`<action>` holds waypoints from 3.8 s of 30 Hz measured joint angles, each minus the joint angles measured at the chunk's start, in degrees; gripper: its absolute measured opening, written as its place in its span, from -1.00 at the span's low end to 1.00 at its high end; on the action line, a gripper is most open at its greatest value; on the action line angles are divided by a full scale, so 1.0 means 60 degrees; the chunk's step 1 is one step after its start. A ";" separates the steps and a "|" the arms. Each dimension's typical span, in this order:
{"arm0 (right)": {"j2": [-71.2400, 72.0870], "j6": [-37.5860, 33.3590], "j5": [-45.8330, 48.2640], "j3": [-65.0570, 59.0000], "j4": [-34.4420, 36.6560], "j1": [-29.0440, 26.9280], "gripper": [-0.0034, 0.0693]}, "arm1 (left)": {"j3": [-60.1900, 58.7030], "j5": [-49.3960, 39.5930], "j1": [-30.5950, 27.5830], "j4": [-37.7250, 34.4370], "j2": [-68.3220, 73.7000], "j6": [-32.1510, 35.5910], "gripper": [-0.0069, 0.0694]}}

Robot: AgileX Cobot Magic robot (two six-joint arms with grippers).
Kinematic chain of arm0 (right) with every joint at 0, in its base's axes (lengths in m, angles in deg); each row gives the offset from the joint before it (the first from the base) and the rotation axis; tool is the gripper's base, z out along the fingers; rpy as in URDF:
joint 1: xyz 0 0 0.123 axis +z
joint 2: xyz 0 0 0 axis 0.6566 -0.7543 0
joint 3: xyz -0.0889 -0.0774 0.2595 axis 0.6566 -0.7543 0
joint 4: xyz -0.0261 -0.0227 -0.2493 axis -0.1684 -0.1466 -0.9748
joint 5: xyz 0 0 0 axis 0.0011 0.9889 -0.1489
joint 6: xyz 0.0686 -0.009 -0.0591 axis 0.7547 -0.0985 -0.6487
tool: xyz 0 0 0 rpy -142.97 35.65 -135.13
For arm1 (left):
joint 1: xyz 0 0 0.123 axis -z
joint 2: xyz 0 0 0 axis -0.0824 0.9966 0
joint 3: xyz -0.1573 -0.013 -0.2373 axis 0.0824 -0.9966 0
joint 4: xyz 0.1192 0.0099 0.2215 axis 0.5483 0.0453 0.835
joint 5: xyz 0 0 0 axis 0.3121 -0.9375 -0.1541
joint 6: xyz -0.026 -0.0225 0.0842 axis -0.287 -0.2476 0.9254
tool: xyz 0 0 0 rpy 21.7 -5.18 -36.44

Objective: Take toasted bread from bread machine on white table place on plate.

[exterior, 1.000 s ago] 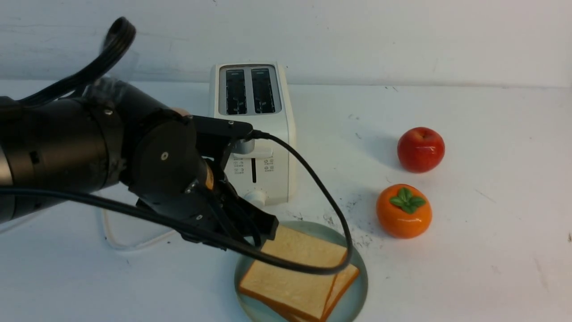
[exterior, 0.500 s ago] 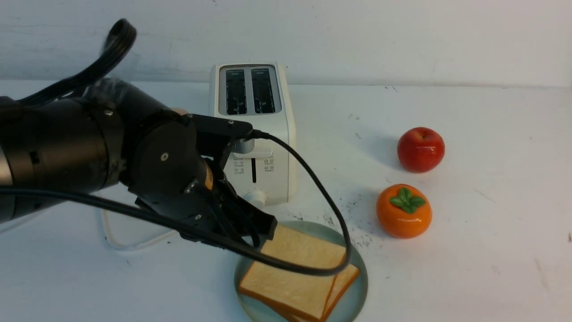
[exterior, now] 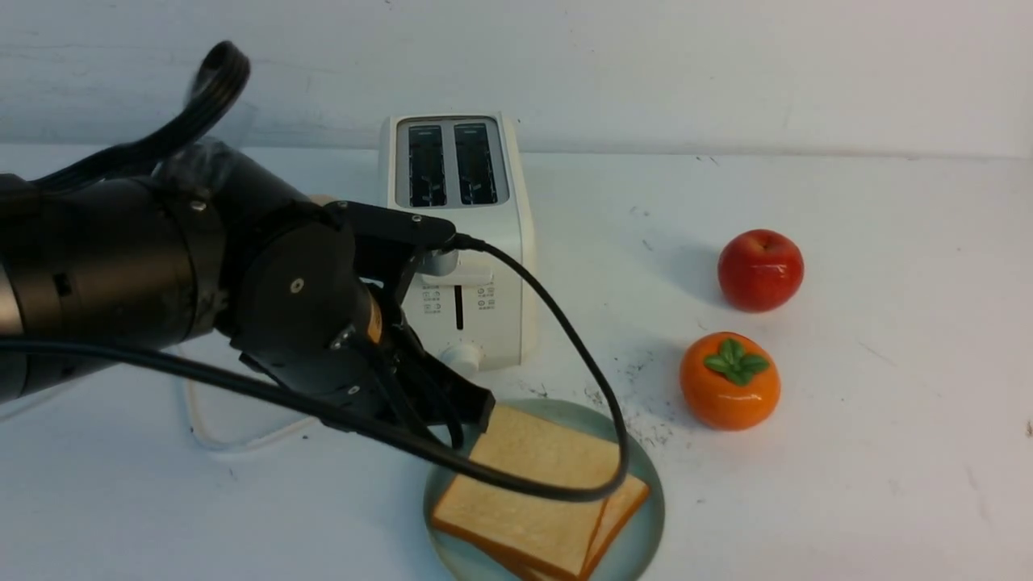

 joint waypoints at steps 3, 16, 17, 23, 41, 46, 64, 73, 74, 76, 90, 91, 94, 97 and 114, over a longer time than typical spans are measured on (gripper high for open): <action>0.0299 0.0000 -0.0032 -0.0643 -0.0028 0.0000 -0.88 | 0.0000 -0.0212 0.0000 0.0031 -0.0090 -0.0012 -0.85; 0.0310 0.0000 -0.0136 -0.0861 -0.0061 0.0289 -0.85 | 0.1863 -0.3878 0.0009 0.0554 -0.2996 -0.0069 -0.85; 0.0310 0.0000 -0.0136 -0.0861 -0.0061 0.0289 -0.85 | 0.1948 -0.4052 0.0009 0.0761 -0.3282 -0.0067 -0.85; 0.0310 0.0000 -0.0136 -0.0861 -0.0061 0.0289 -0.83 | 0.1792 -0.4506 0.0009 0.2064 -0.5467 -0.0922 -0.85; 0.0310 0.0000 -0.0219 -0.0878 0.0045 0.0289 -0.77 | -0.3432 -0.4135 0.0009 0.2071 -1.0098 -0.3103 -0.85; 0.0310 0.0000 -0.0219 -0.0878 0.0053 0.0289 -0.77 | -0.4534 -0.2005 0.0009 0.1953 -1.0116 -0.3647 -0.85; 0.0310 0.0000 -0.0219 -0.0878 0.0053 0.0289 -0.77 | -0.5716 0.2262 0.0009 0.1962 -1.0038 -0.4516 -0.83; 0.0310 0.0000 -0.0219 -0.0878 0.0053 0.0289 -0.77 | -0.5716 0.2548 0.0009 0.1781 -1.0026 -0.4863 -0.82; 0.0310 0.0000 -0.0219 -0.0878 0.0053 0.0289 -0.76 | -0.5716 0.2681 0.0009 0.1590 -1.0023 -0.5044 -0.82; 0.0310 0.0000 -0.0219 -0.0878 0.0053 0.0289 -0.75 | -0.5716 0.2763 0.0009 0.1254 -1.0023 -0.5258 -0.82; 0.0310 0.0000 -0.0219 -0.0878 0.0053 0.0289 -0.73 | -0.7473 0.4471 0.0009 -0.0251 -1.0074 -0.3597 -0.80; 0.0310 0.0000 -0.0219 -0.0878 0.0053 0.0289 -0.73 | -0.7810 0.4947 0.0009 -0.0332 -1.0141 -0.3151 -0.79; 0.0310 0.0000 -0.0219 -0.0878 0.0053 0.0289 -0.72 | -0.8875 0.6650 -0.0001 -0.1088 -1.0419 -0.1683 -0.78; 0.0310 0.0000 -0.0219 -0.0878 0.0053 0.0289 -0.71 | -0.9544 0.7914 -0.0235 -0.1876 -1.0577 -0.0626 -0.77; 0.0310 0.0000 -0.0219 -0.0878 0.0053 0.0289 -0.64 | -1.0791 0.5588 -0.4324 -0.1304 -1.3506 0.0459 -0.72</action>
